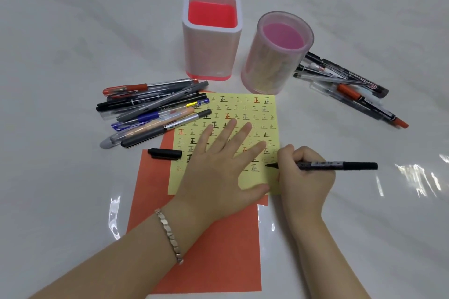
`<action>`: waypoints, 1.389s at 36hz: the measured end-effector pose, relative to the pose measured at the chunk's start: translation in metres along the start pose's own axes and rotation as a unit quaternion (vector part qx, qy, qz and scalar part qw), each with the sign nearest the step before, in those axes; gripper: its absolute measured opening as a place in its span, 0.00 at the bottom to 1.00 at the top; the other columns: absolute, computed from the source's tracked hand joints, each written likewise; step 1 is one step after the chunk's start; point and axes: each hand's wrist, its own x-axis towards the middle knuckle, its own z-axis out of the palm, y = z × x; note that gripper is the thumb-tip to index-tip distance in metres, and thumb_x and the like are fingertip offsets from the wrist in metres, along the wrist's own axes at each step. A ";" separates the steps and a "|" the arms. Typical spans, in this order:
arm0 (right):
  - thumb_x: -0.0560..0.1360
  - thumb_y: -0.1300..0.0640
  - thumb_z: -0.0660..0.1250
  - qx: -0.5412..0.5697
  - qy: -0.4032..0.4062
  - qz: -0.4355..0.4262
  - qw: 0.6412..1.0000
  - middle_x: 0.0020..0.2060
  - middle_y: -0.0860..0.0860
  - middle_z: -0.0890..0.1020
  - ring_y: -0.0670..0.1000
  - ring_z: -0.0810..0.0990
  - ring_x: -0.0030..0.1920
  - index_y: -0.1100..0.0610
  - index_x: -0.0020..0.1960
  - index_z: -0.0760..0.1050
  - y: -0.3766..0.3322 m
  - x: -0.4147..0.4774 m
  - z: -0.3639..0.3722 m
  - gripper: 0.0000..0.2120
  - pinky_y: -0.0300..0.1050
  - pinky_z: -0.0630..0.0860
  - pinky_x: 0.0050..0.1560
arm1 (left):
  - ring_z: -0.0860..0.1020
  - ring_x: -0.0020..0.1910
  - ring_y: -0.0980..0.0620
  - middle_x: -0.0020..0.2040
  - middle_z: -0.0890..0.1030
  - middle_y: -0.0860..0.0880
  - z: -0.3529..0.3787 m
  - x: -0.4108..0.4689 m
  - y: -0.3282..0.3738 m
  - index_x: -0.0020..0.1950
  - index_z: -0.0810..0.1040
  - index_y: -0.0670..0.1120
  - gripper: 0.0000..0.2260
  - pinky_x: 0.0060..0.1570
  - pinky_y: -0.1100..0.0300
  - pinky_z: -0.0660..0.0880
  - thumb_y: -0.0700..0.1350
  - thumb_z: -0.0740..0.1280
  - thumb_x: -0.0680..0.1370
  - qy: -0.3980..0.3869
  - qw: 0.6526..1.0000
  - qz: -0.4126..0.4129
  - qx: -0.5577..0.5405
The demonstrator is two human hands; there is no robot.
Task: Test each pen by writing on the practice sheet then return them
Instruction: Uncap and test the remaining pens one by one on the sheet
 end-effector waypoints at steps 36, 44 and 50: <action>0.70 0.69 0.63 -0.011 -0.008 0.008 1.000 0.19 0.50 0.63 0.45 0.61 0.22 0.62 0.25 0.61 -0.003 0.000 0.000 0.18 0.30 0.60 0.24 | 0.61 0.73 0.50 0.72 0.67 0.50 0.000 0.001 0.000 0.66 0.73 0.57 0.30 0.69 0.44 0.53 0.68 0.58 0.67 0.006 1.000 -0.004 -0.007; 0.69 0.70 0.62 -0.007 -0.003 0.007 1.000 0.16 0.45 0.60 0.44 0.59 0.21 0.58 0.24 0.58 -0.003 0.000 -0.001 0.20 0.29 0.58 0.24 | 0.61 0.73 0.50 0.72 0.68 0.51 0.000 0.001 0.000 0.66 0.72 0.58 0.30 0.68 0.43 0.53 0.68 0.57 0.67 0.000 1.000 -0.007 -0.005; 0.70 0.70 0.63 -0.008 -0.007 0.005 1.000 0.16 0.45 0.61 0.43 0.60 0.21 0.59 0.25 0.59 -0.003 0.000 0.000 0.19 0.29 0.59 0.24 | 0.61 0.73 0.50 0.71 0.68 0.50 0.000 0.001 0.000 0.66 0.72 0.58 0.30 0.68 0.44 0.53 0.68 0.58 0.67 0.007 1.000 -0.004 -0.007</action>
